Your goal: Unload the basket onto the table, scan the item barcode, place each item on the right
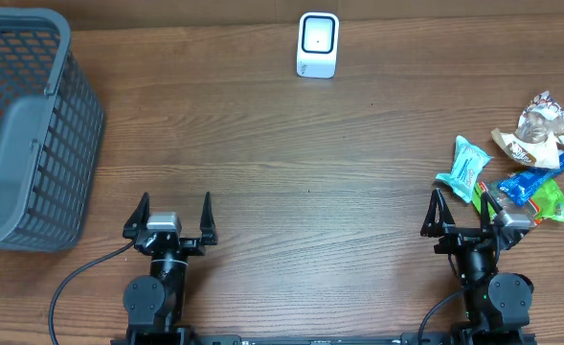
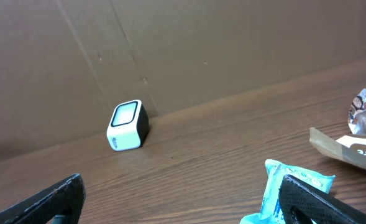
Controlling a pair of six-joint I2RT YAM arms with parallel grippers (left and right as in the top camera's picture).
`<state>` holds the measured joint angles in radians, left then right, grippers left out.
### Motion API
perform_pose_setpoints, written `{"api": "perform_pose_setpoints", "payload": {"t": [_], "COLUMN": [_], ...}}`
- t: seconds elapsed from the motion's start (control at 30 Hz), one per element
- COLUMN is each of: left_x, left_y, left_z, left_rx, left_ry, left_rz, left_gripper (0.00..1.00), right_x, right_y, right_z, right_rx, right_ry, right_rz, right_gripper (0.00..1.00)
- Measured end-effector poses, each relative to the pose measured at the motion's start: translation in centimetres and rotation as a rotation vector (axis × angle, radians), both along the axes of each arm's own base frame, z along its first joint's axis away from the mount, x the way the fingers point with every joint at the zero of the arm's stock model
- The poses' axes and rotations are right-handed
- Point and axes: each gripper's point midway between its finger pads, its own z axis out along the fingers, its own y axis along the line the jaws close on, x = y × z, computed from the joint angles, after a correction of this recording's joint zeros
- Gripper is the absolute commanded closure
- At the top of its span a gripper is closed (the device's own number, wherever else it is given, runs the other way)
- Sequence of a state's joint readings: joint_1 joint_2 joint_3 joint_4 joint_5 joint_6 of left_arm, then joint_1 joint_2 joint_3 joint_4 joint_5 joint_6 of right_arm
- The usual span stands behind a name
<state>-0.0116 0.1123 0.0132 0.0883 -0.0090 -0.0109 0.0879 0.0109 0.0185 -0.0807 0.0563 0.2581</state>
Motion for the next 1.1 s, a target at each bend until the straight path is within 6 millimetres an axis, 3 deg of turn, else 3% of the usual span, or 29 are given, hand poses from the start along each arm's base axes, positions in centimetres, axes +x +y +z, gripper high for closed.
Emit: {"api": "perform_pose_setpoints", "payload": {"t": [0.2, 1.1], "left_x": [-0.7, -0.7], "left_y": [0.4, 0.3], "left_z": [-2.1, -2.1], "left_rx": [0.071, 0.099], "left_ry": [0.076, 0.074], "left_rz": [0.005, 0.000], "left_gripper": [0.00, 0.00], "right_x": [0.0, 0.0], "right_y": [0.0, 0.0], "right_z": [0.0, 0.0], "right_rx": [0.000, 0.000], "right_ry": [0.000, 0.000], "right_rz": [0.000, 0.000], "right_gripper": [0.00, 0.00]}}
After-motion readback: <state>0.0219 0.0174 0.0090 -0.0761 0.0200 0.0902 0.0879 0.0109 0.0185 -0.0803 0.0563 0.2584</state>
